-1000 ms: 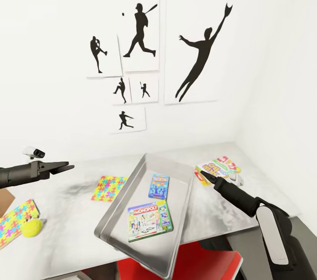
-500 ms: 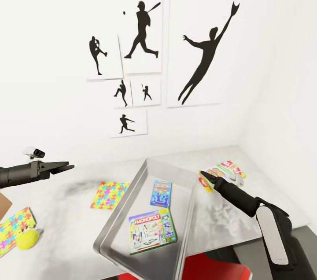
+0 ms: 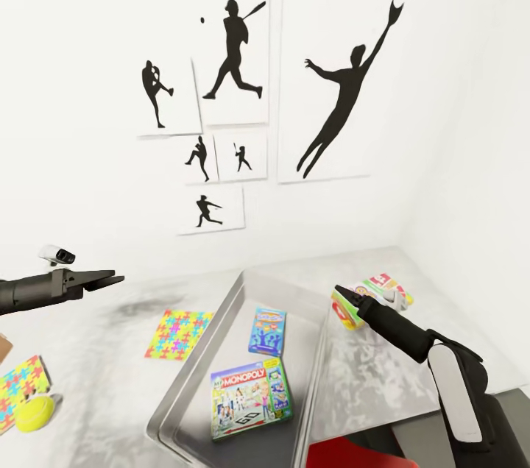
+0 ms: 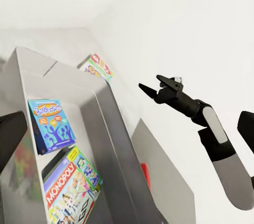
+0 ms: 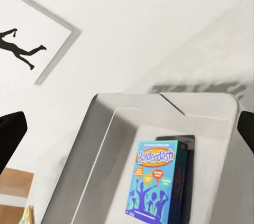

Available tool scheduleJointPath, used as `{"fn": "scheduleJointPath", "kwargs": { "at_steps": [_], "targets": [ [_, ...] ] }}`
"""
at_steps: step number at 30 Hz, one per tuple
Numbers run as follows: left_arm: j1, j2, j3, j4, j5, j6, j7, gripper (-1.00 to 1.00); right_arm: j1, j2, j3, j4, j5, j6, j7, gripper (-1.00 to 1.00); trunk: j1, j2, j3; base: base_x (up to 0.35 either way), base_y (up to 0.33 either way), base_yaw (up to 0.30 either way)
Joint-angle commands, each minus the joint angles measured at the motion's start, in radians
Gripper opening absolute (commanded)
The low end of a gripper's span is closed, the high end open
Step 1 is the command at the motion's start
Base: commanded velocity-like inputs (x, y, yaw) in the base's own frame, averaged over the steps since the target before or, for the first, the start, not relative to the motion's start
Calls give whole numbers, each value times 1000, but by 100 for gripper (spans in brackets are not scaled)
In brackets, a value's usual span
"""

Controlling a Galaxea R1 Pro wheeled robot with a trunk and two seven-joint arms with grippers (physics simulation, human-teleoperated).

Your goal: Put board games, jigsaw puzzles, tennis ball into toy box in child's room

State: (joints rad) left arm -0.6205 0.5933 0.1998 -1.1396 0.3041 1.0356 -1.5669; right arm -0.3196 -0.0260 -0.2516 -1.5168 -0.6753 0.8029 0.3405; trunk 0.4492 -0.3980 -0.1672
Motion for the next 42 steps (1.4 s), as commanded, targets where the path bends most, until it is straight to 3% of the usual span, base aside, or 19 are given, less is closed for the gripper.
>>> {"fn": "scheduleJointPath", "kwargs": {
  "at_steps": [1, 42],
  "targets": [
    [-1, 0, 0, 0, 0, 11, -4, 100, -1, 0, -2, 0, 2, 6, 5, 100, 1, -2, -2, 84, -41, 0],
    [-1, 1, 0, -1, 0, 11, -4, 100, -1, 0, -3, 0, 2, 5, 5, 100, 1, -2, -2, 19, -3, 0]
  ]
}}
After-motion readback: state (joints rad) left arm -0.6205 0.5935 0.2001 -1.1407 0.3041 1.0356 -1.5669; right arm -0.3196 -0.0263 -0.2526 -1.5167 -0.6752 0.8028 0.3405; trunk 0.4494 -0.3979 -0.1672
